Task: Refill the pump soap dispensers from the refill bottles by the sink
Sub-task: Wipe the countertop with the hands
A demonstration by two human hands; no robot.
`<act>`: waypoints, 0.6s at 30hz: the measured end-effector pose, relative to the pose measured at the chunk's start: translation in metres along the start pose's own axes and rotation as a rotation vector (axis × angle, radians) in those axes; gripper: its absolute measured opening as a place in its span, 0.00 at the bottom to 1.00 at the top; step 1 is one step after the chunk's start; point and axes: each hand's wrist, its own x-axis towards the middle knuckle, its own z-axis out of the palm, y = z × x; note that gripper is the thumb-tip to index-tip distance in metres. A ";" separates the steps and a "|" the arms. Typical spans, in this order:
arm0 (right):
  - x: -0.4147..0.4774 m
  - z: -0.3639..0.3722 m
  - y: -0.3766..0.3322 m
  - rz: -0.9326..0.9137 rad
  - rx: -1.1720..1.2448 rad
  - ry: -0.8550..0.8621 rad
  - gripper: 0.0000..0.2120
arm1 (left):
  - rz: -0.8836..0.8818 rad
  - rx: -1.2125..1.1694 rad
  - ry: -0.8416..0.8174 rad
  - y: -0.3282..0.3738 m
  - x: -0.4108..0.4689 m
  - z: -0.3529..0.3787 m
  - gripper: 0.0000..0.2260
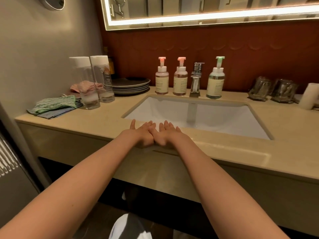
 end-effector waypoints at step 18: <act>-0.060 -0.021 0.138 0.268 0.062 0.111 0.32 | 0.305 0.029 0.063 0.152 0.013 -0.019 0.27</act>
